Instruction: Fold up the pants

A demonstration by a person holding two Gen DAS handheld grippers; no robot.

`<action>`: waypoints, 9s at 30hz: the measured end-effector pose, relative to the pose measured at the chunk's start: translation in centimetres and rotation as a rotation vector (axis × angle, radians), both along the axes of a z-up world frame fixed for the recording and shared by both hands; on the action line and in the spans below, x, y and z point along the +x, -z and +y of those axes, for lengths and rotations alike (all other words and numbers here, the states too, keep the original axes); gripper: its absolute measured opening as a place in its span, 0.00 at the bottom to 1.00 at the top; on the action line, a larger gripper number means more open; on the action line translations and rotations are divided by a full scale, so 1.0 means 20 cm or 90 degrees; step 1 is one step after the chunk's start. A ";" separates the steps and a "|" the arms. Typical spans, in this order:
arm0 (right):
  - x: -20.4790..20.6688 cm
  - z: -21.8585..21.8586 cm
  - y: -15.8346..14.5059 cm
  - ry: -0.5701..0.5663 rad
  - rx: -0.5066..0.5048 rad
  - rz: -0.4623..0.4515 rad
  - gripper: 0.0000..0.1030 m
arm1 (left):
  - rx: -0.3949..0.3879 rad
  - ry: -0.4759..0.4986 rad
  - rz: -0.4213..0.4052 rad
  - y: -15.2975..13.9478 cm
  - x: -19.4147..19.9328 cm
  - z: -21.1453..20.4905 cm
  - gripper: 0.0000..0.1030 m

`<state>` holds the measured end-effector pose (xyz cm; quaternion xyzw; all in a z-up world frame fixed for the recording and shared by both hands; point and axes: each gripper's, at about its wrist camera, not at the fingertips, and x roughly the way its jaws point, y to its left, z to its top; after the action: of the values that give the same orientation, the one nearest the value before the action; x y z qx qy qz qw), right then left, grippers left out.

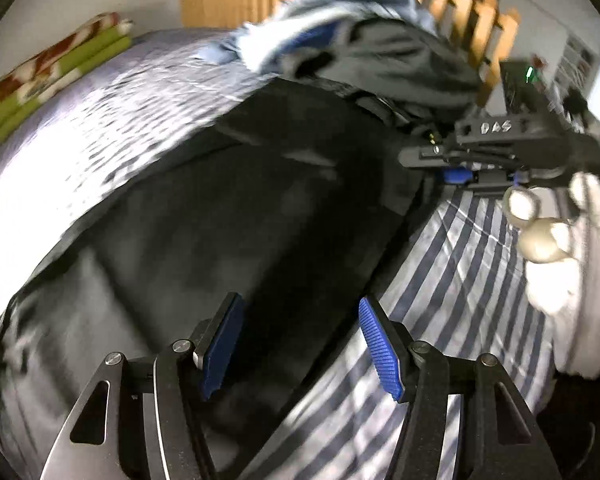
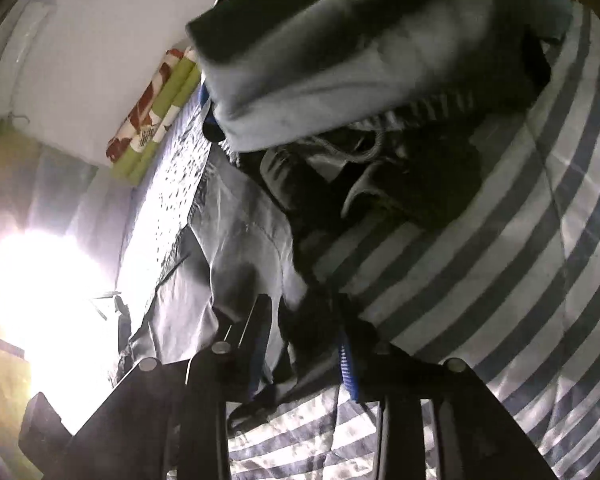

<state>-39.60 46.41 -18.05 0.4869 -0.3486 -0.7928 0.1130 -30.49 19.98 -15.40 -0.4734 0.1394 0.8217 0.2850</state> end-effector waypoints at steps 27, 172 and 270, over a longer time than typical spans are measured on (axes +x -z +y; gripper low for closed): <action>0.03 -0.06 0.03 -0.015 -0.006 0.000 0.35 | -0.031 0.087 -0.026 0.13 -0.04 0.29 0.02; 0.26 -0.86 -0.73 -0.160 0.223 0.240 0.02 | 0.063 -0.406 0.037 -0.35 0.27 -1.61 0.45; 0.44 -1.53 -0.04 -0.523 0.206 0.048 0.29 | 0.064 -0.414 0.031 0.06 0.22 -1.93 0.54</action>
<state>-30.77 15.80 -17.33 0.5670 0.0069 -0.7438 0.3537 -26.00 -18.68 -16.57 -0.4584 -0.0531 0.8867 0.0271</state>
